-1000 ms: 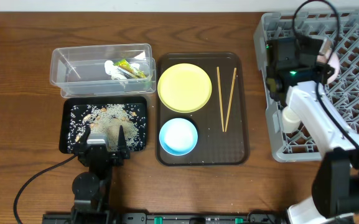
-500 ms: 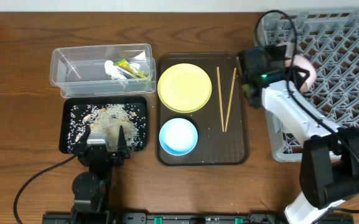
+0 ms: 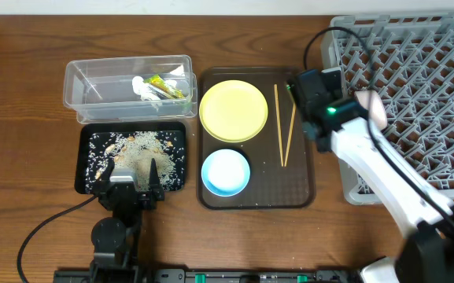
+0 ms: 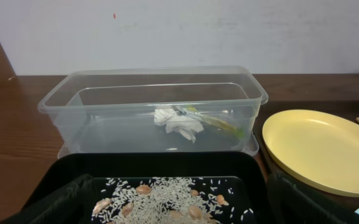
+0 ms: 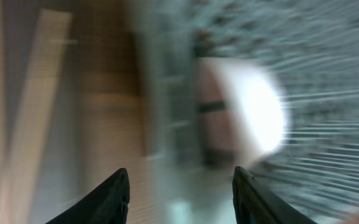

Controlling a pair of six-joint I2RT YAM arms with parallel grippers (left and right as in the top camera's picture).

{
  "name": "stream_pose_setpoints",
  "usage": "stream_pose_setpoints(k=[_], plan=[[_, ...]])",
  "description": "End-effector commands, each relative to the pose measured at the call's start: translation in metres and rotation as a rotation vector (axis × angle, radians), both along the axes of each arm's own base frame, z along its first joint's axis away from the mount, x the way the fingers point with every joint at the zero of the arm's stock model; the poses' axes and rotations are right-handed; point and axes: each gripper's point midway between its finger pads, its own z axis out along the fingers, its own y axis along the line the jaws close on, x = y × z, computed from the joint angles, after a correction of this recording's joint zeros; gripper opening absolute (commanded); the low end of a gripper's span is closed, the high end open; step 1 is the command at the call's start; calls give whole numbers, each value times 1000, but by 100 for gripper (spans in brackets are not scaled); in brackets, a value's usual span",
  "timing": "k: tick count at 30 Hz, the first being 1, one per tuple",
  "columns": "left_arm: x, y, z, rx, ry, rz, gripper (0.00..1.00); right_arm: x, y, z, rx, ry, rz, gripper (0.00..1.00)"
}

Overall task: Sort waste into correct bins and load items into the dishwasher rack
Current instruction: 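Move the right gripper to the light-blue bowl on the brown tray, then grasp the light-blue bowl rim with the right gripper and lift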

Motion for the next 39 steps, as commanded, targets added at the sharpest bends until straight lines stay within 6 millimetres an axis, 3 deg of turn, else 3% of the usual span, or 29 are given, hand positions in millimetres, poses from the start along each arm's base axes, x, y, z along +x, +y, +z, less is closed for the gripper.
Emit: stream_pose_setpoints(k=[1, 5, 9, 12, 17, 19, 24, 27, 30, 35, 39], plan=[[0, 2, -20, -1, 52, 11, 90, -30, 93, -13, 487, 167, 186, 51], [0, 2, -20, -1, 52, 11, 90, -67, 151, -25, 661, 341, 332, 55], [0, 2, -20, -1, 52, 11, 90, -95, 172, -52, 620, 470, 346, 55], [0, 2, -20, -1, 52, 11, 90, -107, 184, -75, 591, 534, 345, 49], [0, 2, -20, -1, 52, 11, 90, -106, 176, -115, 483, 562, 219, 40], [0, 2, -20, -1, 52, 11, 90, -107, 174, -126, 469, 581, 196, 26], [0, 2, -20, -1, 52, 11, 90, -101, 166, -126, 427, 555, 182, 5], [0, 2, -20, -1, 52, 11, 90, -90, 152, -109, 403, 491, 162, 1], [0, 2, -20, -1, 52, 11, 90, -72, 125, -75, 357, 360, 125, 1], [0, 2, -20, -1, 52, 11, 90, -34, 20, 26, 123, -61, -75, 1], [0, 2, -20, -1, 52, 11, 90, -34, -70, 113, -89, -400, -321, 1]])
